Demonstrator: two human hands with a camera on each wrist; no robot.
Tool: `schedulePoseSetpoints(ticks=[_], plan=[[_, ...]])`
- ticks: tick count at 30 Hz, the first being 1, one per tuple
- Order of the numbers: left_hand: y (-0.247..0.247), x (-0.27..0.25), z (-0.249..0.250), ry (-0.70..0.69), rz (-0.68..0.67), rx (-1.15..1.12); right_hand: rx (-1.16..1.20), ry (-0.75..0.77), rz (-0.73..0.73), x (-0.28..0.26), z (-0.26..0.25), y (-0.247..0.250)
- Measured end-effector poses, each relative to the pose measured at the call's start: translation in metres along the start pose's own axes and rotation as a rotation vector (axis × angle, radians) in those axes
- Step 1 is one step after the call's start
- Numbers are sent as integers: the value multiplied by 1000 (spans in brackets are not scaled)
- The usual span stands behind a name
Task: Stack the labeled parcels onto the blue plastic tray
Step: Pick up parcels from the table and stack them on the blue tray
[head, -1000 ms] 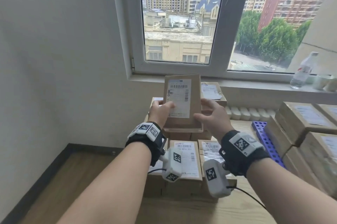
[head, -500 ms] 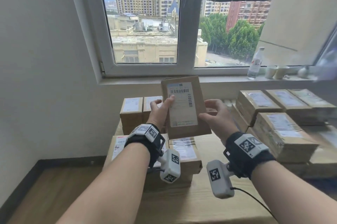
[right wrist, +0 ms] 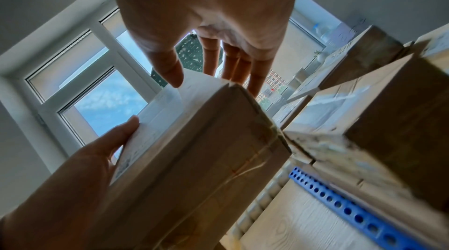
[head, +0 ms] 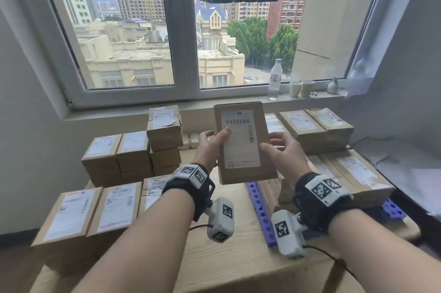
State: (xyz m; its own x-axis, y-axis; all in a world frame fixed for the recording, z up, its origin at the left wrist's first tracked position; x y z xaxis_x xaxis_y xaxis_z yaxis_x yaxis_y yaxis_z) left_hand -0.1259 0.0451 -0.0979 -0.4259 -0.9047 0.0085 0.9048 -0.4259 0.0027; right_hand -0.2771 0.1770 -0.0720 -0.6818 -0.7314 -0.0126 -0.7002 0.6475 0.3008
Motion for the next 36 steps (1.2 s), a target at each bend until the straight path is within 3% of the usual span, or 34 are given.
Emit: schedulePoseSetpoints(ticks=[11, 17, 25, 31, 36], plan=[[-162, 22, 2, -43, -44, -37, -91, -5, 8, 60, 44, 150], [-230, 21, -3, -3, -128, -25, -35, -87, -70, 93, 72, 192], [-273, 47, -8, 31, -309, 72, 114, -177, -70, 141, 97, 209], [-279, 77, -16, 161, -434, 181, 122, -225, -74, 177, 107, 213], [-274, 96, -27, 133, -349, 285, 93, -289, -106, 201, 131, 206]])
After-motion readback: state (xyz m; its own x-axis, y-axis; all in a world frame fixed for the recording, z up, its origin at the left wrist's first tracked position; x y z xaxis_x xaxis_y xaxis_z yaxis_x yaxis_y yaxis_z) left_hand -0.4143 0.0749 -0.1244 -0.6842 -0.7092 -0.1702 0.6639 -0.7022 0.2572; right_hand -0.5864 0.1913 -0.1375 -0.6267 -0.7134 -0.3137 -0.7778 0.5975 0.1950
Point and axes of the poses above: each hand's wrist, its own x-axis towards the middle knuckle, its own y-axis out of the back of the hand, z = x × y, the point moved 6 cm from there along x, towards the middle knuckle, and after that the axes turned 8 degrees about -y, right-handed, at the moved point
